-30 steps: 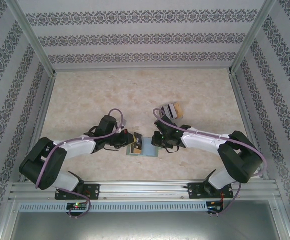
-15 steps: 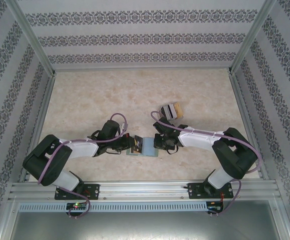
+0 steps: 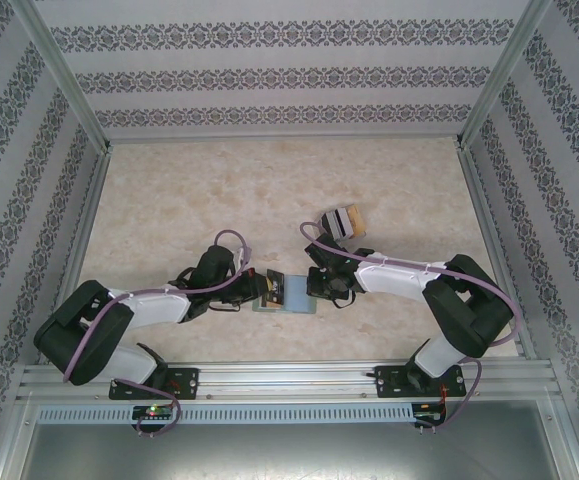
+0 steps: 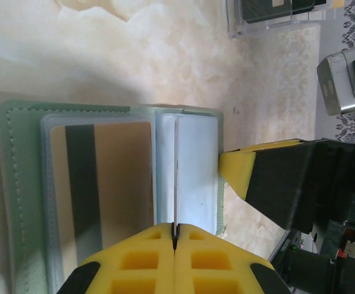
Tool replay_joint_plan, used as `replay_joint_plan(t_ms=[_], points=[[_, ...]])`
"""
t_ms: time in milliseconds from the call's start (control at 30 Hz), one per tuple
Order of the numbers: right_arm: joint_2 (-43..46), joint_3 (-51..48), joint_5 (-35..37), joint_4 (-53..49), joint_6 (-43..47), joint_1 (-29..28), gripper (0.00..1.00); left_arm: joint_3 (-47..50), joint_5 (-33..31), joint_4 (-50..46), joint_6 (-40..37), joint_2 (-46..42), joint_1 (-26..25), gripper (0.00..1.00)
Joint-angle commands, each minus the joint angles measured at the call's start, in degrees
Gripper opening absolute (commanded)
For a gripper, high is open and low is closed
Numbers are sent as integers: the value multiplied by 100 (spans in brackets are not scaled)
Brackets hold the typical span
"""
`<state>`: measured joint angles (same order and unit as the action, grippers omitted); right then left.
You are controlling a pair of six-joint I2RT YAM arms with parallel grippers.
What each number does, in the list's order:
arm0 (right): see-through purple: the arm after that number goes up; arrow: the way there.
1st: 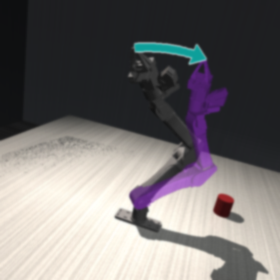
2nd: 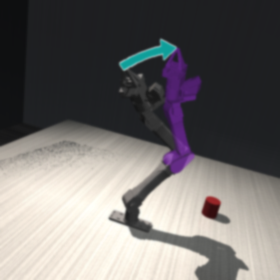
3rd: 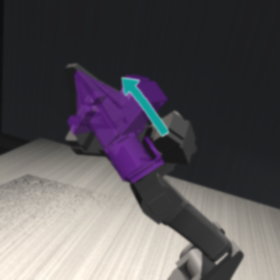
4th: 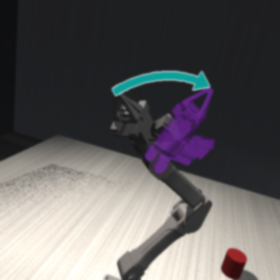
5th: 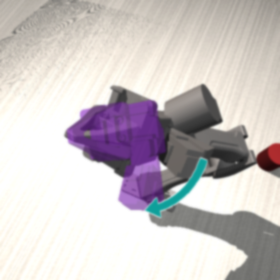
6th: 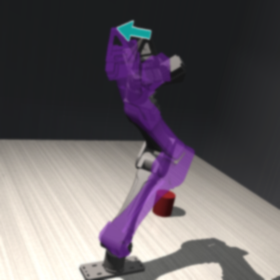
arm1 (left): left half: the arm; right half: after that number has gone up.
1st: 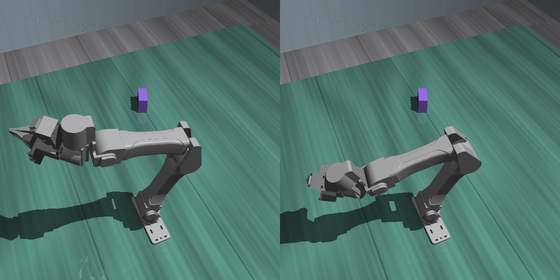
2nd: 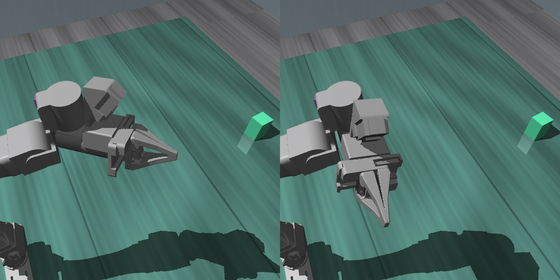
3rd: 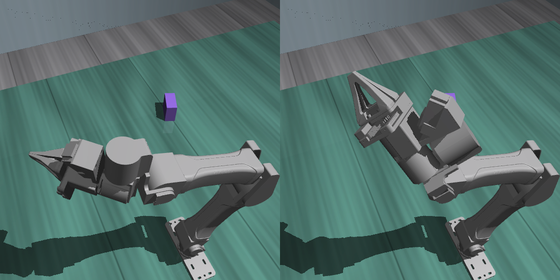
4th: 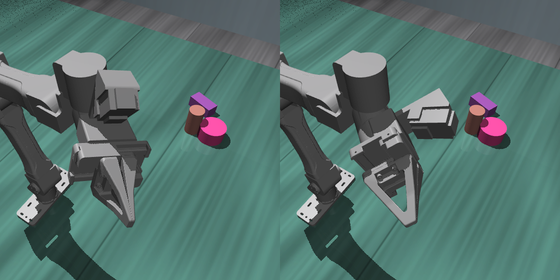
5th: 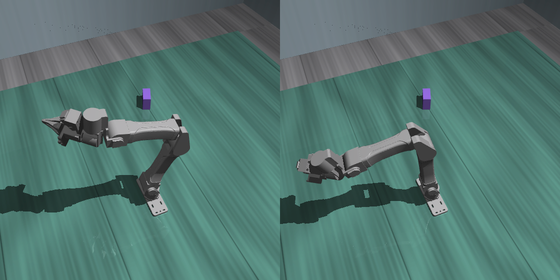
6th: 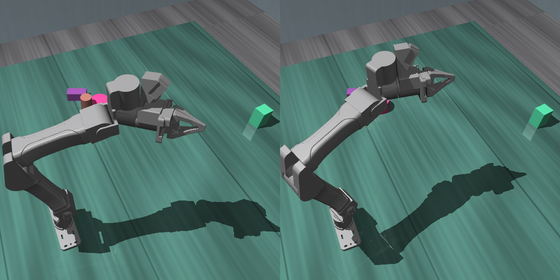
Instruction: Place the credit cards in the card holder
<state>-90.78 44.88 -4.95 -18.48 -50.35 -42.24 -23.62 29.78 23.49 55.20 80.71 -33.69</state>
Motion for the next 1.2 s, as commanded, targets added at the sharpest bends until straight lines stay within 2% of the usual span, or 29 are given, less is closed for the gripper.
replay_joint_plan(t_ms=[0,400,833,1167], points=[[-201,-120,293,-129,48,-17,18,-87,110,454,280,148,-82,0],[-298,-111,302,-121,34,-18,18,-195,266,751,413,833,-173,0],[-317,-93,315,-92,0,-34,19,-373,319,-34,146,880,-208,0],[-350,-94,289,-47,-28,-66,19,-448,373,18,215,1082,-275,2]])
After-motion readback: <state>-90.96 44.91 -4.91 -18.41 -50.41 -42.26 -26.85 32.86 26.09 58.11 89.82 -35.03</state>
